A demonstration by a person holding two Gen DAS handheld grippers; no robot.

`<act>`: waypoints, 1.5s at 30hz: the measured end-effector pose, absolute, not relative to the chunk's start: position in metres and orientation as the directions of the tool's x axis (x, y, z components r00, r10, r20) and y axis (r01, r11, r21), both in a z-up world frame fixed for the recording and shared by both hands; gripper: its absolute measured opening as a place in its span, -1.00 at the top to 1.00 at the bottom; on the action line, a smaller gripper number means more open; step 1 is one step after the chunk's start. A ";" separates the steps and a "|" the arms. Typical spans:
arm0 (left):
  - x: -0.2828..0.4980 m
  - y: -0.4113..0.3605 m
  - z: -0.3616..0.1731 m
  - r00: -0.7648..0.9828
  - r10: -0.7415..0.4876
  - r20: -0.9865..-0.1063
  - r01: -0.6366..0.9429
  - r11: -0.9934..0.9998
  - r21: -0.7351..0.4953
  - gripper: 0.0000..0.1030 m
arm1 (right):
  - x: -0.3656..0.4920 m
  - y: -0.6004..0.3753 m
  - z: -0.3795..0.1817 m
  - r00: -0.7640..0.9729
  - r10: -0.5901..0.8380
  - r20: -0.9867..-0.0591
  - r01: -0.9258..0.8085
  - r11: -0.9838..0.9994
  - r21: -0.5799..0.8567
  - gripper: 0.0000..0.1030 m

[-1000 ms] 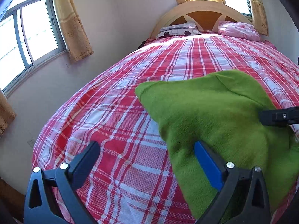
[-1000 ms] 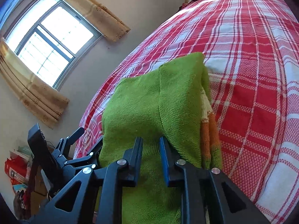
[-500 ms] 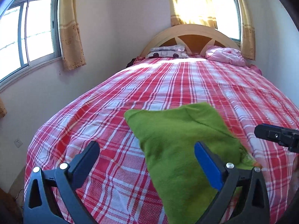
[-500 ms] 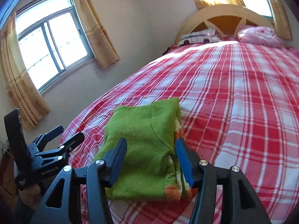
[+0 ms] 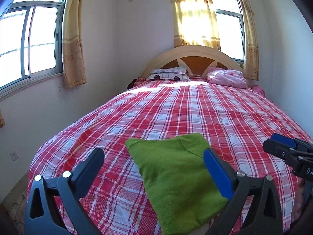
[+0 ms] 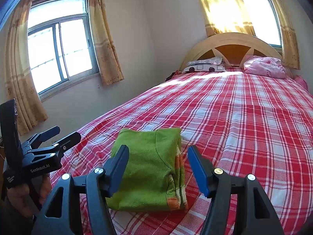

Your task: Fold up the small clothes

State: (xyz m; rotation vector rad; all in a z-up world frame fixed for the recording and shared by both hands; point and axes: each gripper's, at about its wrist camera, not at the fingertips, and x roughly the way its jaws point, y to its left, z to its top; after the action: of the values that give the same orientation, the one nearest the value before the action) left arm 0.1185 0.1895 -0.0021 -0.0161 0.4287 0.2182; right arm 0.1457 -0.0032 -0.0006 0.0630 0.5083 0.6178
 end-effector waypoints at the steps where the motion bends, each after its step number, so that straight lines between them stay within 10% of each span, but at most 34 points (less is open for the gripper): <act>1: 0.118 0.189 -0.002 0.887 0.207 -0.412 -0.214 0.976 0.030 -1.00 | 0.146 -0.003 -0.001 0.697 0.568 -0.438 -0.538 0.818 0.205 -0.24; 45: 0.111 0.179 0.005 0.891 0.181 -0.416 -0.187 0.982 0.026 -1.00 | 0.134 -0.006 -0.001 0.715 0.564 -0.414 -0.531 0.823 0.203 -0.24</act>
State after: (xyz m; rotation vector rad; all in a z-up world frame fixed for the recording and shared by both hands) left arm 0.1110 0.1790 0.0050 -0.0153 0.4301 0.1908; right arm 0.1338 -0.0063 -0.0010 0.0716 0.4815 0.6069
